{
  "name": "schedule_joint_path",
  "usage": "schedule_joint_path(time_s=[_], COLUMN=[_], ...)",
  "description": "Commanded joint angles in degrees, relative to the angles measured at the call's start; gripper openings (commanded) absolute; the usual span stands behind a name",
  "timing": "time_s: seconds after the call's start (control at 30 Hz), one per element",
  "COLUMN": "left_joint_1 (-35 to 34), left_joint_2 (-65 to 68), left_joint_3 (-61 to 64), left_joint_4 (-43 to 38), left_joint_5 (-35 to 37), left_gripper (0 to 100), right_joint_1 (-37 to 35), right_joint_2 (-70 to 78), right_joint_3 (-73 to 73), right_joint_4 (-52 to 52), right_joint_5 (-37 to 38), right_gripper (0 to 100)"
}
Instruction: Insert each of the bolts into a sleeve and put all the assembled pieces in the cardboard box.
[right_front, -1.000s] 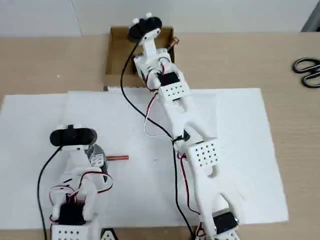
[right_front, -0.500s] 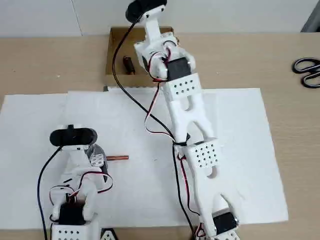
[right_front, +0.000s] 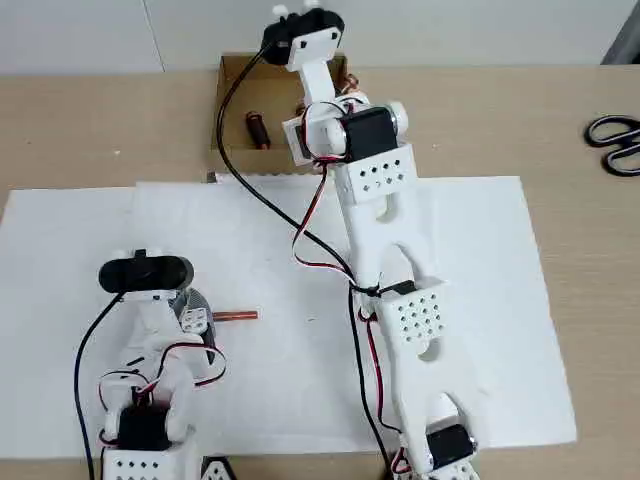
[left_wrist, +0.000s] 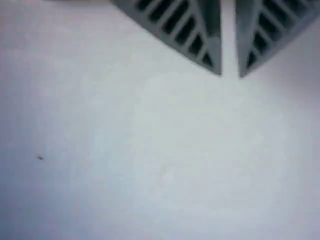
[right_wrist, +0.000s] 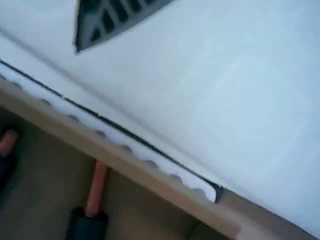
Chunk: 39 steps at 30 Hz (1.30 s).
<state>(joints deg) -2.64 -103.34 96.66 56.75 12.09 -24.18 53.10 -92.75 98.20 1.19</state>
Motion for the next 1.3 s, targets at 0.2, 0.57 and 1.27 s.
schedule_joint_path(time_s=[0.2, 0.57, 1.27], left_joint_1=[-0.18, 0.0, 0.18], left_joint_2=[-0.44, -0.44, -0.44], left_joint_3=[-2.15, -2.15, -2.15], left_joint_4=[-0.18, -0.18, -0.18], left_joint_5=[0.26, 0.09, 0.18], left_gripper=[1, 1, 1], right_joint_1=[0.22, 0.4, 1.63], right_joint_2=[-23.52, -41.19, -42.24], right_joint_3=[27.16, 60.75, 82.11], right_joint_4=[0.75, 0.48, -5.58], right_joint_5=[-0.7, -0.44, 20.75], right_gripper=[14.7, 14.8, 15.0])
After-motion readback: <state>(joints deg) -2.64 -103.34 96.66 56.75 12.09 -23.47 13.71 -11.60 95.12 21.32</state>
